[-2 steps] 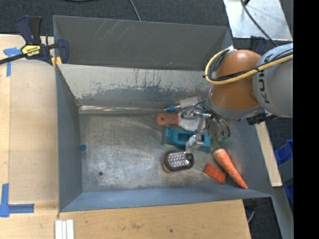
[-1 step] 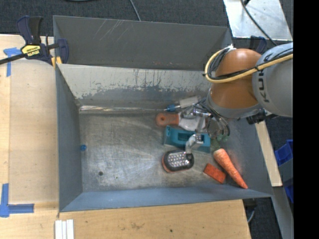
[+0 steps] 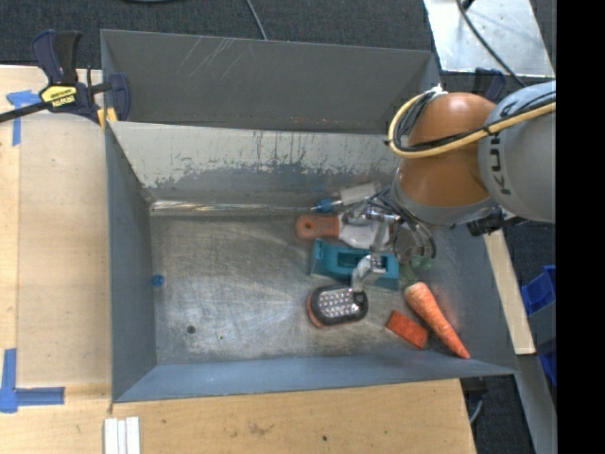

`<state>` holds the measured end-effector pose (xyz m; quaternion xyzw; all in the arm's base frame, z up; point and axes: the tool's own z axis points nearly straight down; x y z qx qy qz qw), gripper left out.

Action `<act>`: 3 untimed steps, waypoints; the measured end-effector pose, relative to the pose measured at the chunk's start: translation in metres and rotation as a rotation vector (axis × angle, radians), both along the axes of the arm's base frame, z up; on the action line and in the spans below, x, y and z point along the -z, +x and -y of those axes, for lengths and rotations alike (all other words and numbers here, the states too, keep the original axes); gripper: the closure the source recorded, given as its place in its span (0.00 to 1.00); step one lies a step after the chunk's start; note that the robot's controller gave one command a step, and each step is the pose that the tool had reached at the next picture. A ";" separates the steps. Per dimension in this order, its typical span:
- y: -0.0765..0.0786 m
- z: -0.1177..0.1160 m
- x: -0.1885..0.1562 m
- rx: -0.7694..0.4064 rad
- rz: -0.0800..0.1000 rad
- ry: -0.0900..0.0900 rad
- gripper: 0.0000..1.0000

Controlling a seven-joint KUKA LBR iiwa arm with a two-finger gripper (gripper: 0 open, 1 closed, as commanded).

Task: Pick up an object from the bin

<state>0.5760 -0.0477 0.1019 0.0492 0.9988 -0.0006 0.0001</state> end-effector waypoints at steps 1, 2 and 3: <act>0.000 0.000 0.000 -0.001 0.000 0.000 0.00; 0.000 0.000 0.000 -0.001 0.000 0.000 1.00; 0.000 0.000 0.000 -0.001 0.000 0.000 1.00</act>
Offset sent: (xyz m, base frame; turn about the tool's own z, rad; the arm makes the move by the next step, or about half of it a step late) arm 0.0100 0.0195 -0.0319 0.2443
